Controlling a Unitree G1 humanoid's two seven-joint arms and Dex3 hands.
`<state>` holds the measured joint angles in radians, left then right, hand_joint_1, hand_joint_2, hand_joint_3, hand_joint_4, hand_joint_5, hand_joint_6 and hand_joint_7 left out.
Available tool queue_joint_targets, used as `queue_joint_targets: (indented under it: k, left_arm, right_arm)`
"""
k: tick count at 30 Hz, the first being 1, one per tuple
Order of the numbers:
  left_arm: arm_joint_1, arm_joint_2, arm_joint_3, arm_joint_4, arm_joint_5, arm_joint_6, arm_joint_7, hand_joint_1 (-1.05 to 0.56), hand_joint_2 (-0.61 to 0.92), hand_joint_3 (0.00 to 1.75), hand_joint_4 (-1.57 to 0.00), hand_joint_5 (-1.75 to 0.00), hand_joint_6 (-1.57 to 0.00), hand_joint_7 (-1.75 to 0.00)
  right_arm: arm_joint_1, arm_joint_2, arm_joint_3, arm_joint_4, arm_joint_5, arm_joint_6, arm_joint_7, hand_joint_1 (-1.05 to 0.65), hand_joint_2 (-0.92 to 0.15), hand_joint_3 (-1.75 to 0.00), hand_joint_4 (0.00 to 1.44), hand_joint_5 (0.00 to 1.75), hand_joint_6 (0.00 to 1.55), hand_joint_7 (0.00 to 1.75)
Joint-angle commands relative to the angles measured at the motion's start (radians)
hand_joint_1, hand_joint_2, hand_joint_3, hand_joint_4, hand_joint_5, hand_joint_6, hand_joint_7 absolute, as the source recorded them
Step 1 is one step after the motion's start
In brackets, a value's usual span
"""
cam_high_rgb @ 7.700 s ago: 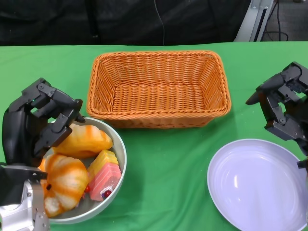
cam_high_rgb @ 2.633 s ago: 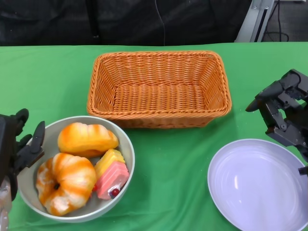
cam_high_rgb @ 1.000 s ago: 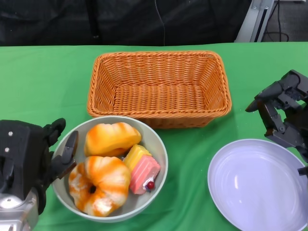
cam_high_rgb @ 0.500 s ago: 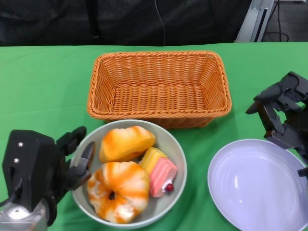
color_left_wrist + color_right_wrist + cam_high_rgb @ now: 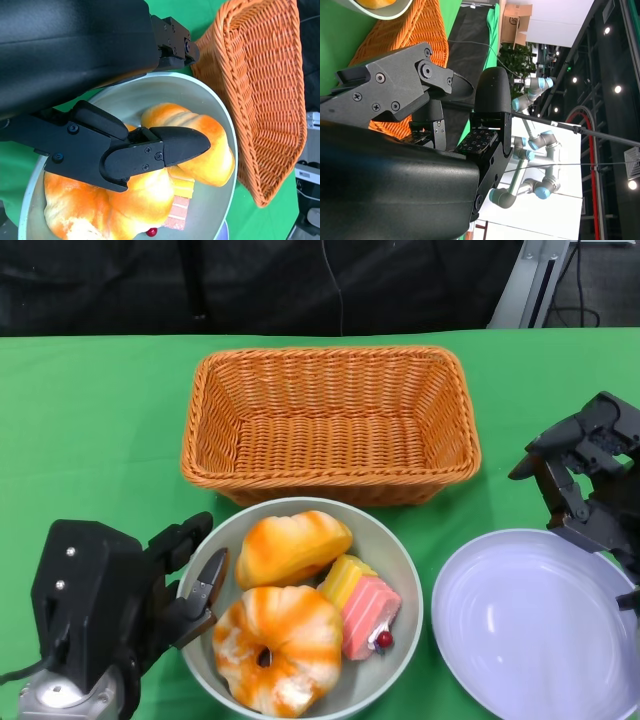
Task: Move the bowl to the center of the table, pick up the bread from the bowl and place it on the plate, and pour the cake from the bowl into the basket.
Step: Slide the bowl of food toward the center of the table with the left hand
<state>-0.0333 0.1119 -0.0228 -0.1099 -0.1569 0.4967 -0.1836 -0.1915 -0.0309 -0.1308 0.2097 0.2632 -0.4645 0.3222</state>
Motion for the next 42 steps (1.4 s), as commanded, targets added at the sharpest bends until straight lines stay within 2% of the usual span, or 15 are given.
queue_joint_targets:
  k: [1, 7, 12, 16, 21, 24, 28, 31, 33, 36, 38, 40, 41, 42]
  left_arm:
    - [0.0, -0.001, -0.01, -0.013, 0.01, 0.008, 0.006, -0.77, 0.92, 0.66, -0.18, -0.02, -0.16, -0.01]
    - [-0.011, -0.015, -0.005, -0.015, 0.002, 0.035, 0.012, -0.77, 0.92, 0.66, -0.17, -0.01, -0.16, -0.01]
    - [-0.013, -0.006, 0.001, 0.008, 0.027, -0.034, 0.013, -0.78, 0.92, 0.66, -0.16, -0.01, -0.15, 0.0]
    - [-0.004, 0.017, 0.006, 0.032, 0.08, -0.155, 0.024, -0.79, 0.92, 0.62, -0.19, -0.02, -0.15, 0.0]
    - [0.008, 0.035, 0.028, 0.055, 0.156, -0.316, 0.073, -0.79, 0.92, 0.54, -0.3, -0.06, -0.21, -0.02]
    - [0.015, 0.032, 0.05, 0.051, 0.183, -0.369, 0.106, -0.79, 0.92, 0.49, -0.38, -0.09, -0.31, -0.05]
    - [0.025, -0.002, 0.084, 0.042, 0.186, -0.438, 0.169, -0.71, 0.92, 0.31, -0.56, -0.1, -0.5, -0.06]
    - [0.01, -0.051, 0.138, 0.113, 0.165, -0.629, 0.237, -0.53, 0.92, 0.18, -0.71, -0.12, -0.67, -0.08]
    - [-0.02, -0.076, 0.17, 0.201, 0.142, -0.759, 0.26, -0.35, 0.92, 0.14, -0.87, -0.17, -0.83, -0.12]
    - [-0.077, -0.094, 0.203, 0.35, 0.113, -0.922, 0.267, -0.2, 0.92, 0.17, -1.05, -0.24, -1.01, -0.17]
    - [-0.12, -0.079, 0.214, 0.471, 0.112, -1.038, 0.251, -0.13, 0.92, 0.21, -1.13, -0.29, -1.11, -0.19]
    - [-0.15, -0.062, 0.216, 0.56, 0.118, -1.121, 0.241, -0.1, 0.92, 0.23, -1.14, -0.38, -1.16, -0.21]
    - [-0.16, -0.058, 0.217, 0.588, 0.119, -1.147, 0.24, -0.1, 0.92, 0.23, -1.06, -0.55, -1.17, -0.21]
    - [-0.167, -0.056, 0.217, 0.609, 0.119, -1.167, 0.239, -0.1, 0.92, 0.23, -1.03, -0.61, -1.17, -0.21]
  right_arm:
    - [0.009, -0.003, 0.0, -0.021, 0.002, 0.012, -0.01, -0.11, -0.69, -0.81, 0.81, 1.53, 0.75, 1.19]
    - [0.007, 0.002, 0.002, -0.019, 0.013, 0.017, -0.005, -0.1, -0.69, -0.83, 0.8, 1.54, 0.75, 1.2]
    - [0.002, 0.005, -0.001, -0.004, 0.01, 0.005, -0.001, -0.12, -0.68, -0.83, 0.8, 1.53, 0.75, 1.19]
    - [0.003, 0.006, -0.001, -0.007, 0.006, 0.009, -0.006, -0.11, -0.69, -0.82, 0.81, 1.53, 0.75, 1.19]
    - [0.006, 0.006, -0.003, -0.01, 0.014, 0.013, -0.002, -0.1, -0.7, -0.82, 0.8, 1.52, 0.75, 1.18]
    - [0.007, 0.004, -0.003, -0.012, 0.014, 0.016, -0.001, -0.1, -0.69, -0.82, 0.8, 1.52, 0.75, 1.17]
    - [0.009, 0.003, -0.004, -0.015, -0.001, 0.012, -0.014, -0.09, -0.69, -0.82, 0.81, 1.52, 0.75, 1.18]
    - [0.013, 0.0, -0.004, -0.025, 0.002, 0.023, -0.016, -0.08, -0.69, -0.83, 0.81, 1.52, 0.76, 1.18]
    - [0.015, -0.002, -0.005, -0.028, 0.012, 0.03, -0.008, -0.09, -0.69, -0.82, 0.8, 1.52, 0.75, 1.18]
    - [0.02, -0.003, -0.008, -0.036, 0.02, 0.037, -0.005, -0.09, -0.7, -0.81, 0.8, 1.51, 0.75, 1.17]
    - [0.021, -0.007, -0.011, -0.037, 0.028, 0.039, 0.006, -0.1, -0.7, -0.79, 0.79, 1.5, 0.75, 1.16]
    - [0.022, -0.009, -0.013, -0.038, 0.031, 0.04, 0.012, -0.1, -0.71, -0.79, 0.79, 1.5, 0.75, 1.16]
    - [0.022, -0.01, -0.014, -0.038, 0.032, 0.041, 0.013, -0.1, -0.71, -0.78, 0.79, 1.5, 0.75, 1.15]
    - [0.022, -0.009, -0.014, -0.039, 0.032, 0.041, 0.014, -0.1, -0.71, -0.78, 0.79, 1.5, 0.75, 1.15]
